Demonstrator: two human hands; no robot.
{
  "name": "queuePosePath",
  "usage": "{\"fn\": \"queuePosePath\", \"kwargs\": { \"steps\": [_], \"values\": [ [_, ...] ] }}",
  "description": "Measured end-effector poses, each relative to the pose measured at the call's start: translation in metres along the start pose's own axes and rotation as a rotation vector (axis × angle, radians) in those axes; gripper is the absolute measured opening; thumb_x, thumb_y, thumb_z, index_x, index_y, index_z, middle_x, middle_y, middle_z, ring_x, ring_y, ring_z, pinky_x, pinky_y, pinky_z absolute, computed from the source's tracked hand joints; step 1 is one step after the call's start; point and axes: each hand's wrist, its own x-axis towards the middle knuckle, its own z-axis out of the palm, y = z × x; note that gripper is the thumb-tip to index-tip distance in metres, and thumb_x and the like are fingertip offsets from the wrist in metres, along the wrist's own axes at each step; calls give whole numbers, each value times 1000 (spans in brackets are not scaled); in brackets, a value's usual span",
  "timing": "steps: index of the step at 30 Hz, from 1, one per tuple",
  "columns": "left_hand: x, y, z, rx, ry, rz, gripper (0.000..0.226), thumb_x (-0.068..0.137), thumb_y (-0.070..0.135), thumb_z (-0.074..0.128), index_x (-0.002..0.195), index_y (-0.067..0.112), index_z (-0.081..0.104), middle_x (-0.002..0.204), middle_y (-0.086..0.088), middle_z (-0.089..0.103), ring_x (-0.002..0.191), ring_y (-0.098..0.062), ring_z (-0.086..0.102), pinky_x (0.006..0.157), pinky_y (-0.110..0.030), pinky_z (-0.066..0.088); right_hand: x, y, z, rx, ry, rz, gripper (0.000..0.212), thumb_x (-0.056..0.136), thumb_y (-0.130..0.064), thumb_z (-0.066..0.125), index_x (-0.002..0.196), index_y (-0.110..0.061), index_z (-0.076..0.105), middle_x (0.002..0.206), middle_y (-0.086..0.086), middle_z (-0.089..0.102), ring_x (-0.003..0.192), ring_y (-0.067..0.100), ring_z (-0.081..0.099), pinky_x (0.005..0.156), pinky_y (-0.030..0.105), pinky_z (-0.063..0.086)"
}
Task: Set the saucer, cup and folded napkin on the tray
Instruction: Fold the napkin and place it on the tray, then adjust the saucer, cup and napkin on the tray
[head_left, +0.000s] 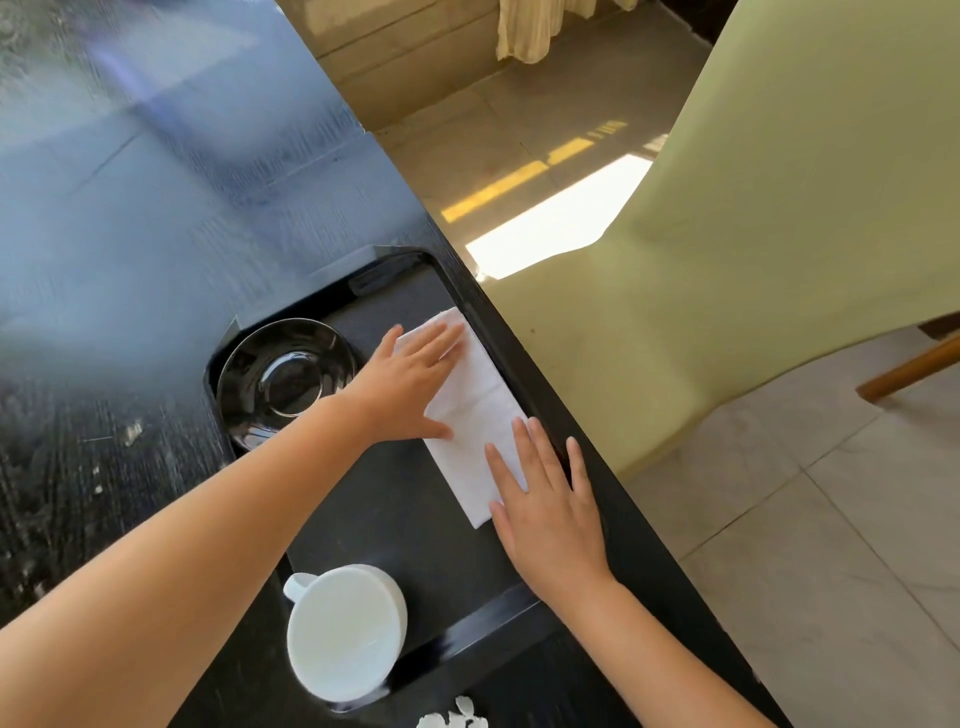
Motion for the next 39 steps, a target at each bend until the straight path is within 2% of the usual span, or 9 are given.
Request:
{"fn": "queuePosePath", "kwargs": {
  "steps": [4,7,14,17,19,22,25,29,39],
  "values": [
    [1,6,-1,-177,-126,-10,98,81,40,65,146,30,-8,156,-10,-16,143,-25,-13,115,-53,12,0,-1,5,-24,-53,-13,65,82,-47,57,138,-17,41,144,22,39,136,34,31,108,54,22],
    [0,8,-4,-186,-157,-21,106,75,48,68,146,32,-10,155,-9,-20,142,-25,-16,113,-52,11,1,-4,4,-66,-64,-16,66,84,-48,54,139,-16,38,145,23,36,137,36,28,109,53,19],
    [-16,10,6,-161,-4,-43,98,78,53,62,147,29,-3,158,-6,-9,144,-23,-8,115,-53,7,7,-8,-8,-84,-72,0,61,79,-45,62,131,-15,51,139,23,47,134,37,35,107,59,-5],
    [-47,9,10,-207,215,-100,70,87,38,56,146,23,21,156,-10,18,141,-26,21,113,-47,20,21,-15,-24,-81,-6,-27,52,72,-43,70,114,-14,64,123,18,62,122,36,51,105,64,21],
    [-76,3,16,-249,424,-197,51,83,26,61,131,14,48,140,-13,48,124,-29,50,105,-47,34,38,-24,-34,-45,62,-87,51,69,-40,75,112,-14,65,118,17,65,115,35,57,97,64,36],
    [-120,-19,36,-289,600,-452,38,82,20,64,119,11,60,126,-11,61,115,-27,58,103,-48,37,74,-44,-40,37,159,-215,56,67,-32,78,118,-15,61,122,18,62,115,35,58,91,58,44],
    [-152,-41,53,-298,488,-624,49,83,28,63,129,15,52,137,-11,52,127,-27,47,107,-51,31,111,-66,-36,52,148,-379,59,67,-26,80,121,-17,59,130,19,57,123,36,51,93,56,44],
    [-167,-46,68,-344,217,-610,56,89,35,55,140,21,37,151,-7,33,136,-25,33,112,-46,25,135,-87,-22,2,86,-555,54,61,-21,83,111,-17,66,126,16,61,121,33,53,93,55,45],
    [-170,-25,83,-394,298,-564,53,91,29,54,140,19,36,151,-10,31,137,-27,32,110,-39,30,121,-77,-13,-13,41,-595,44,72,-18,75,115,-16,64,126,14,62,124,31,51,101,56,37]
  ]
}}
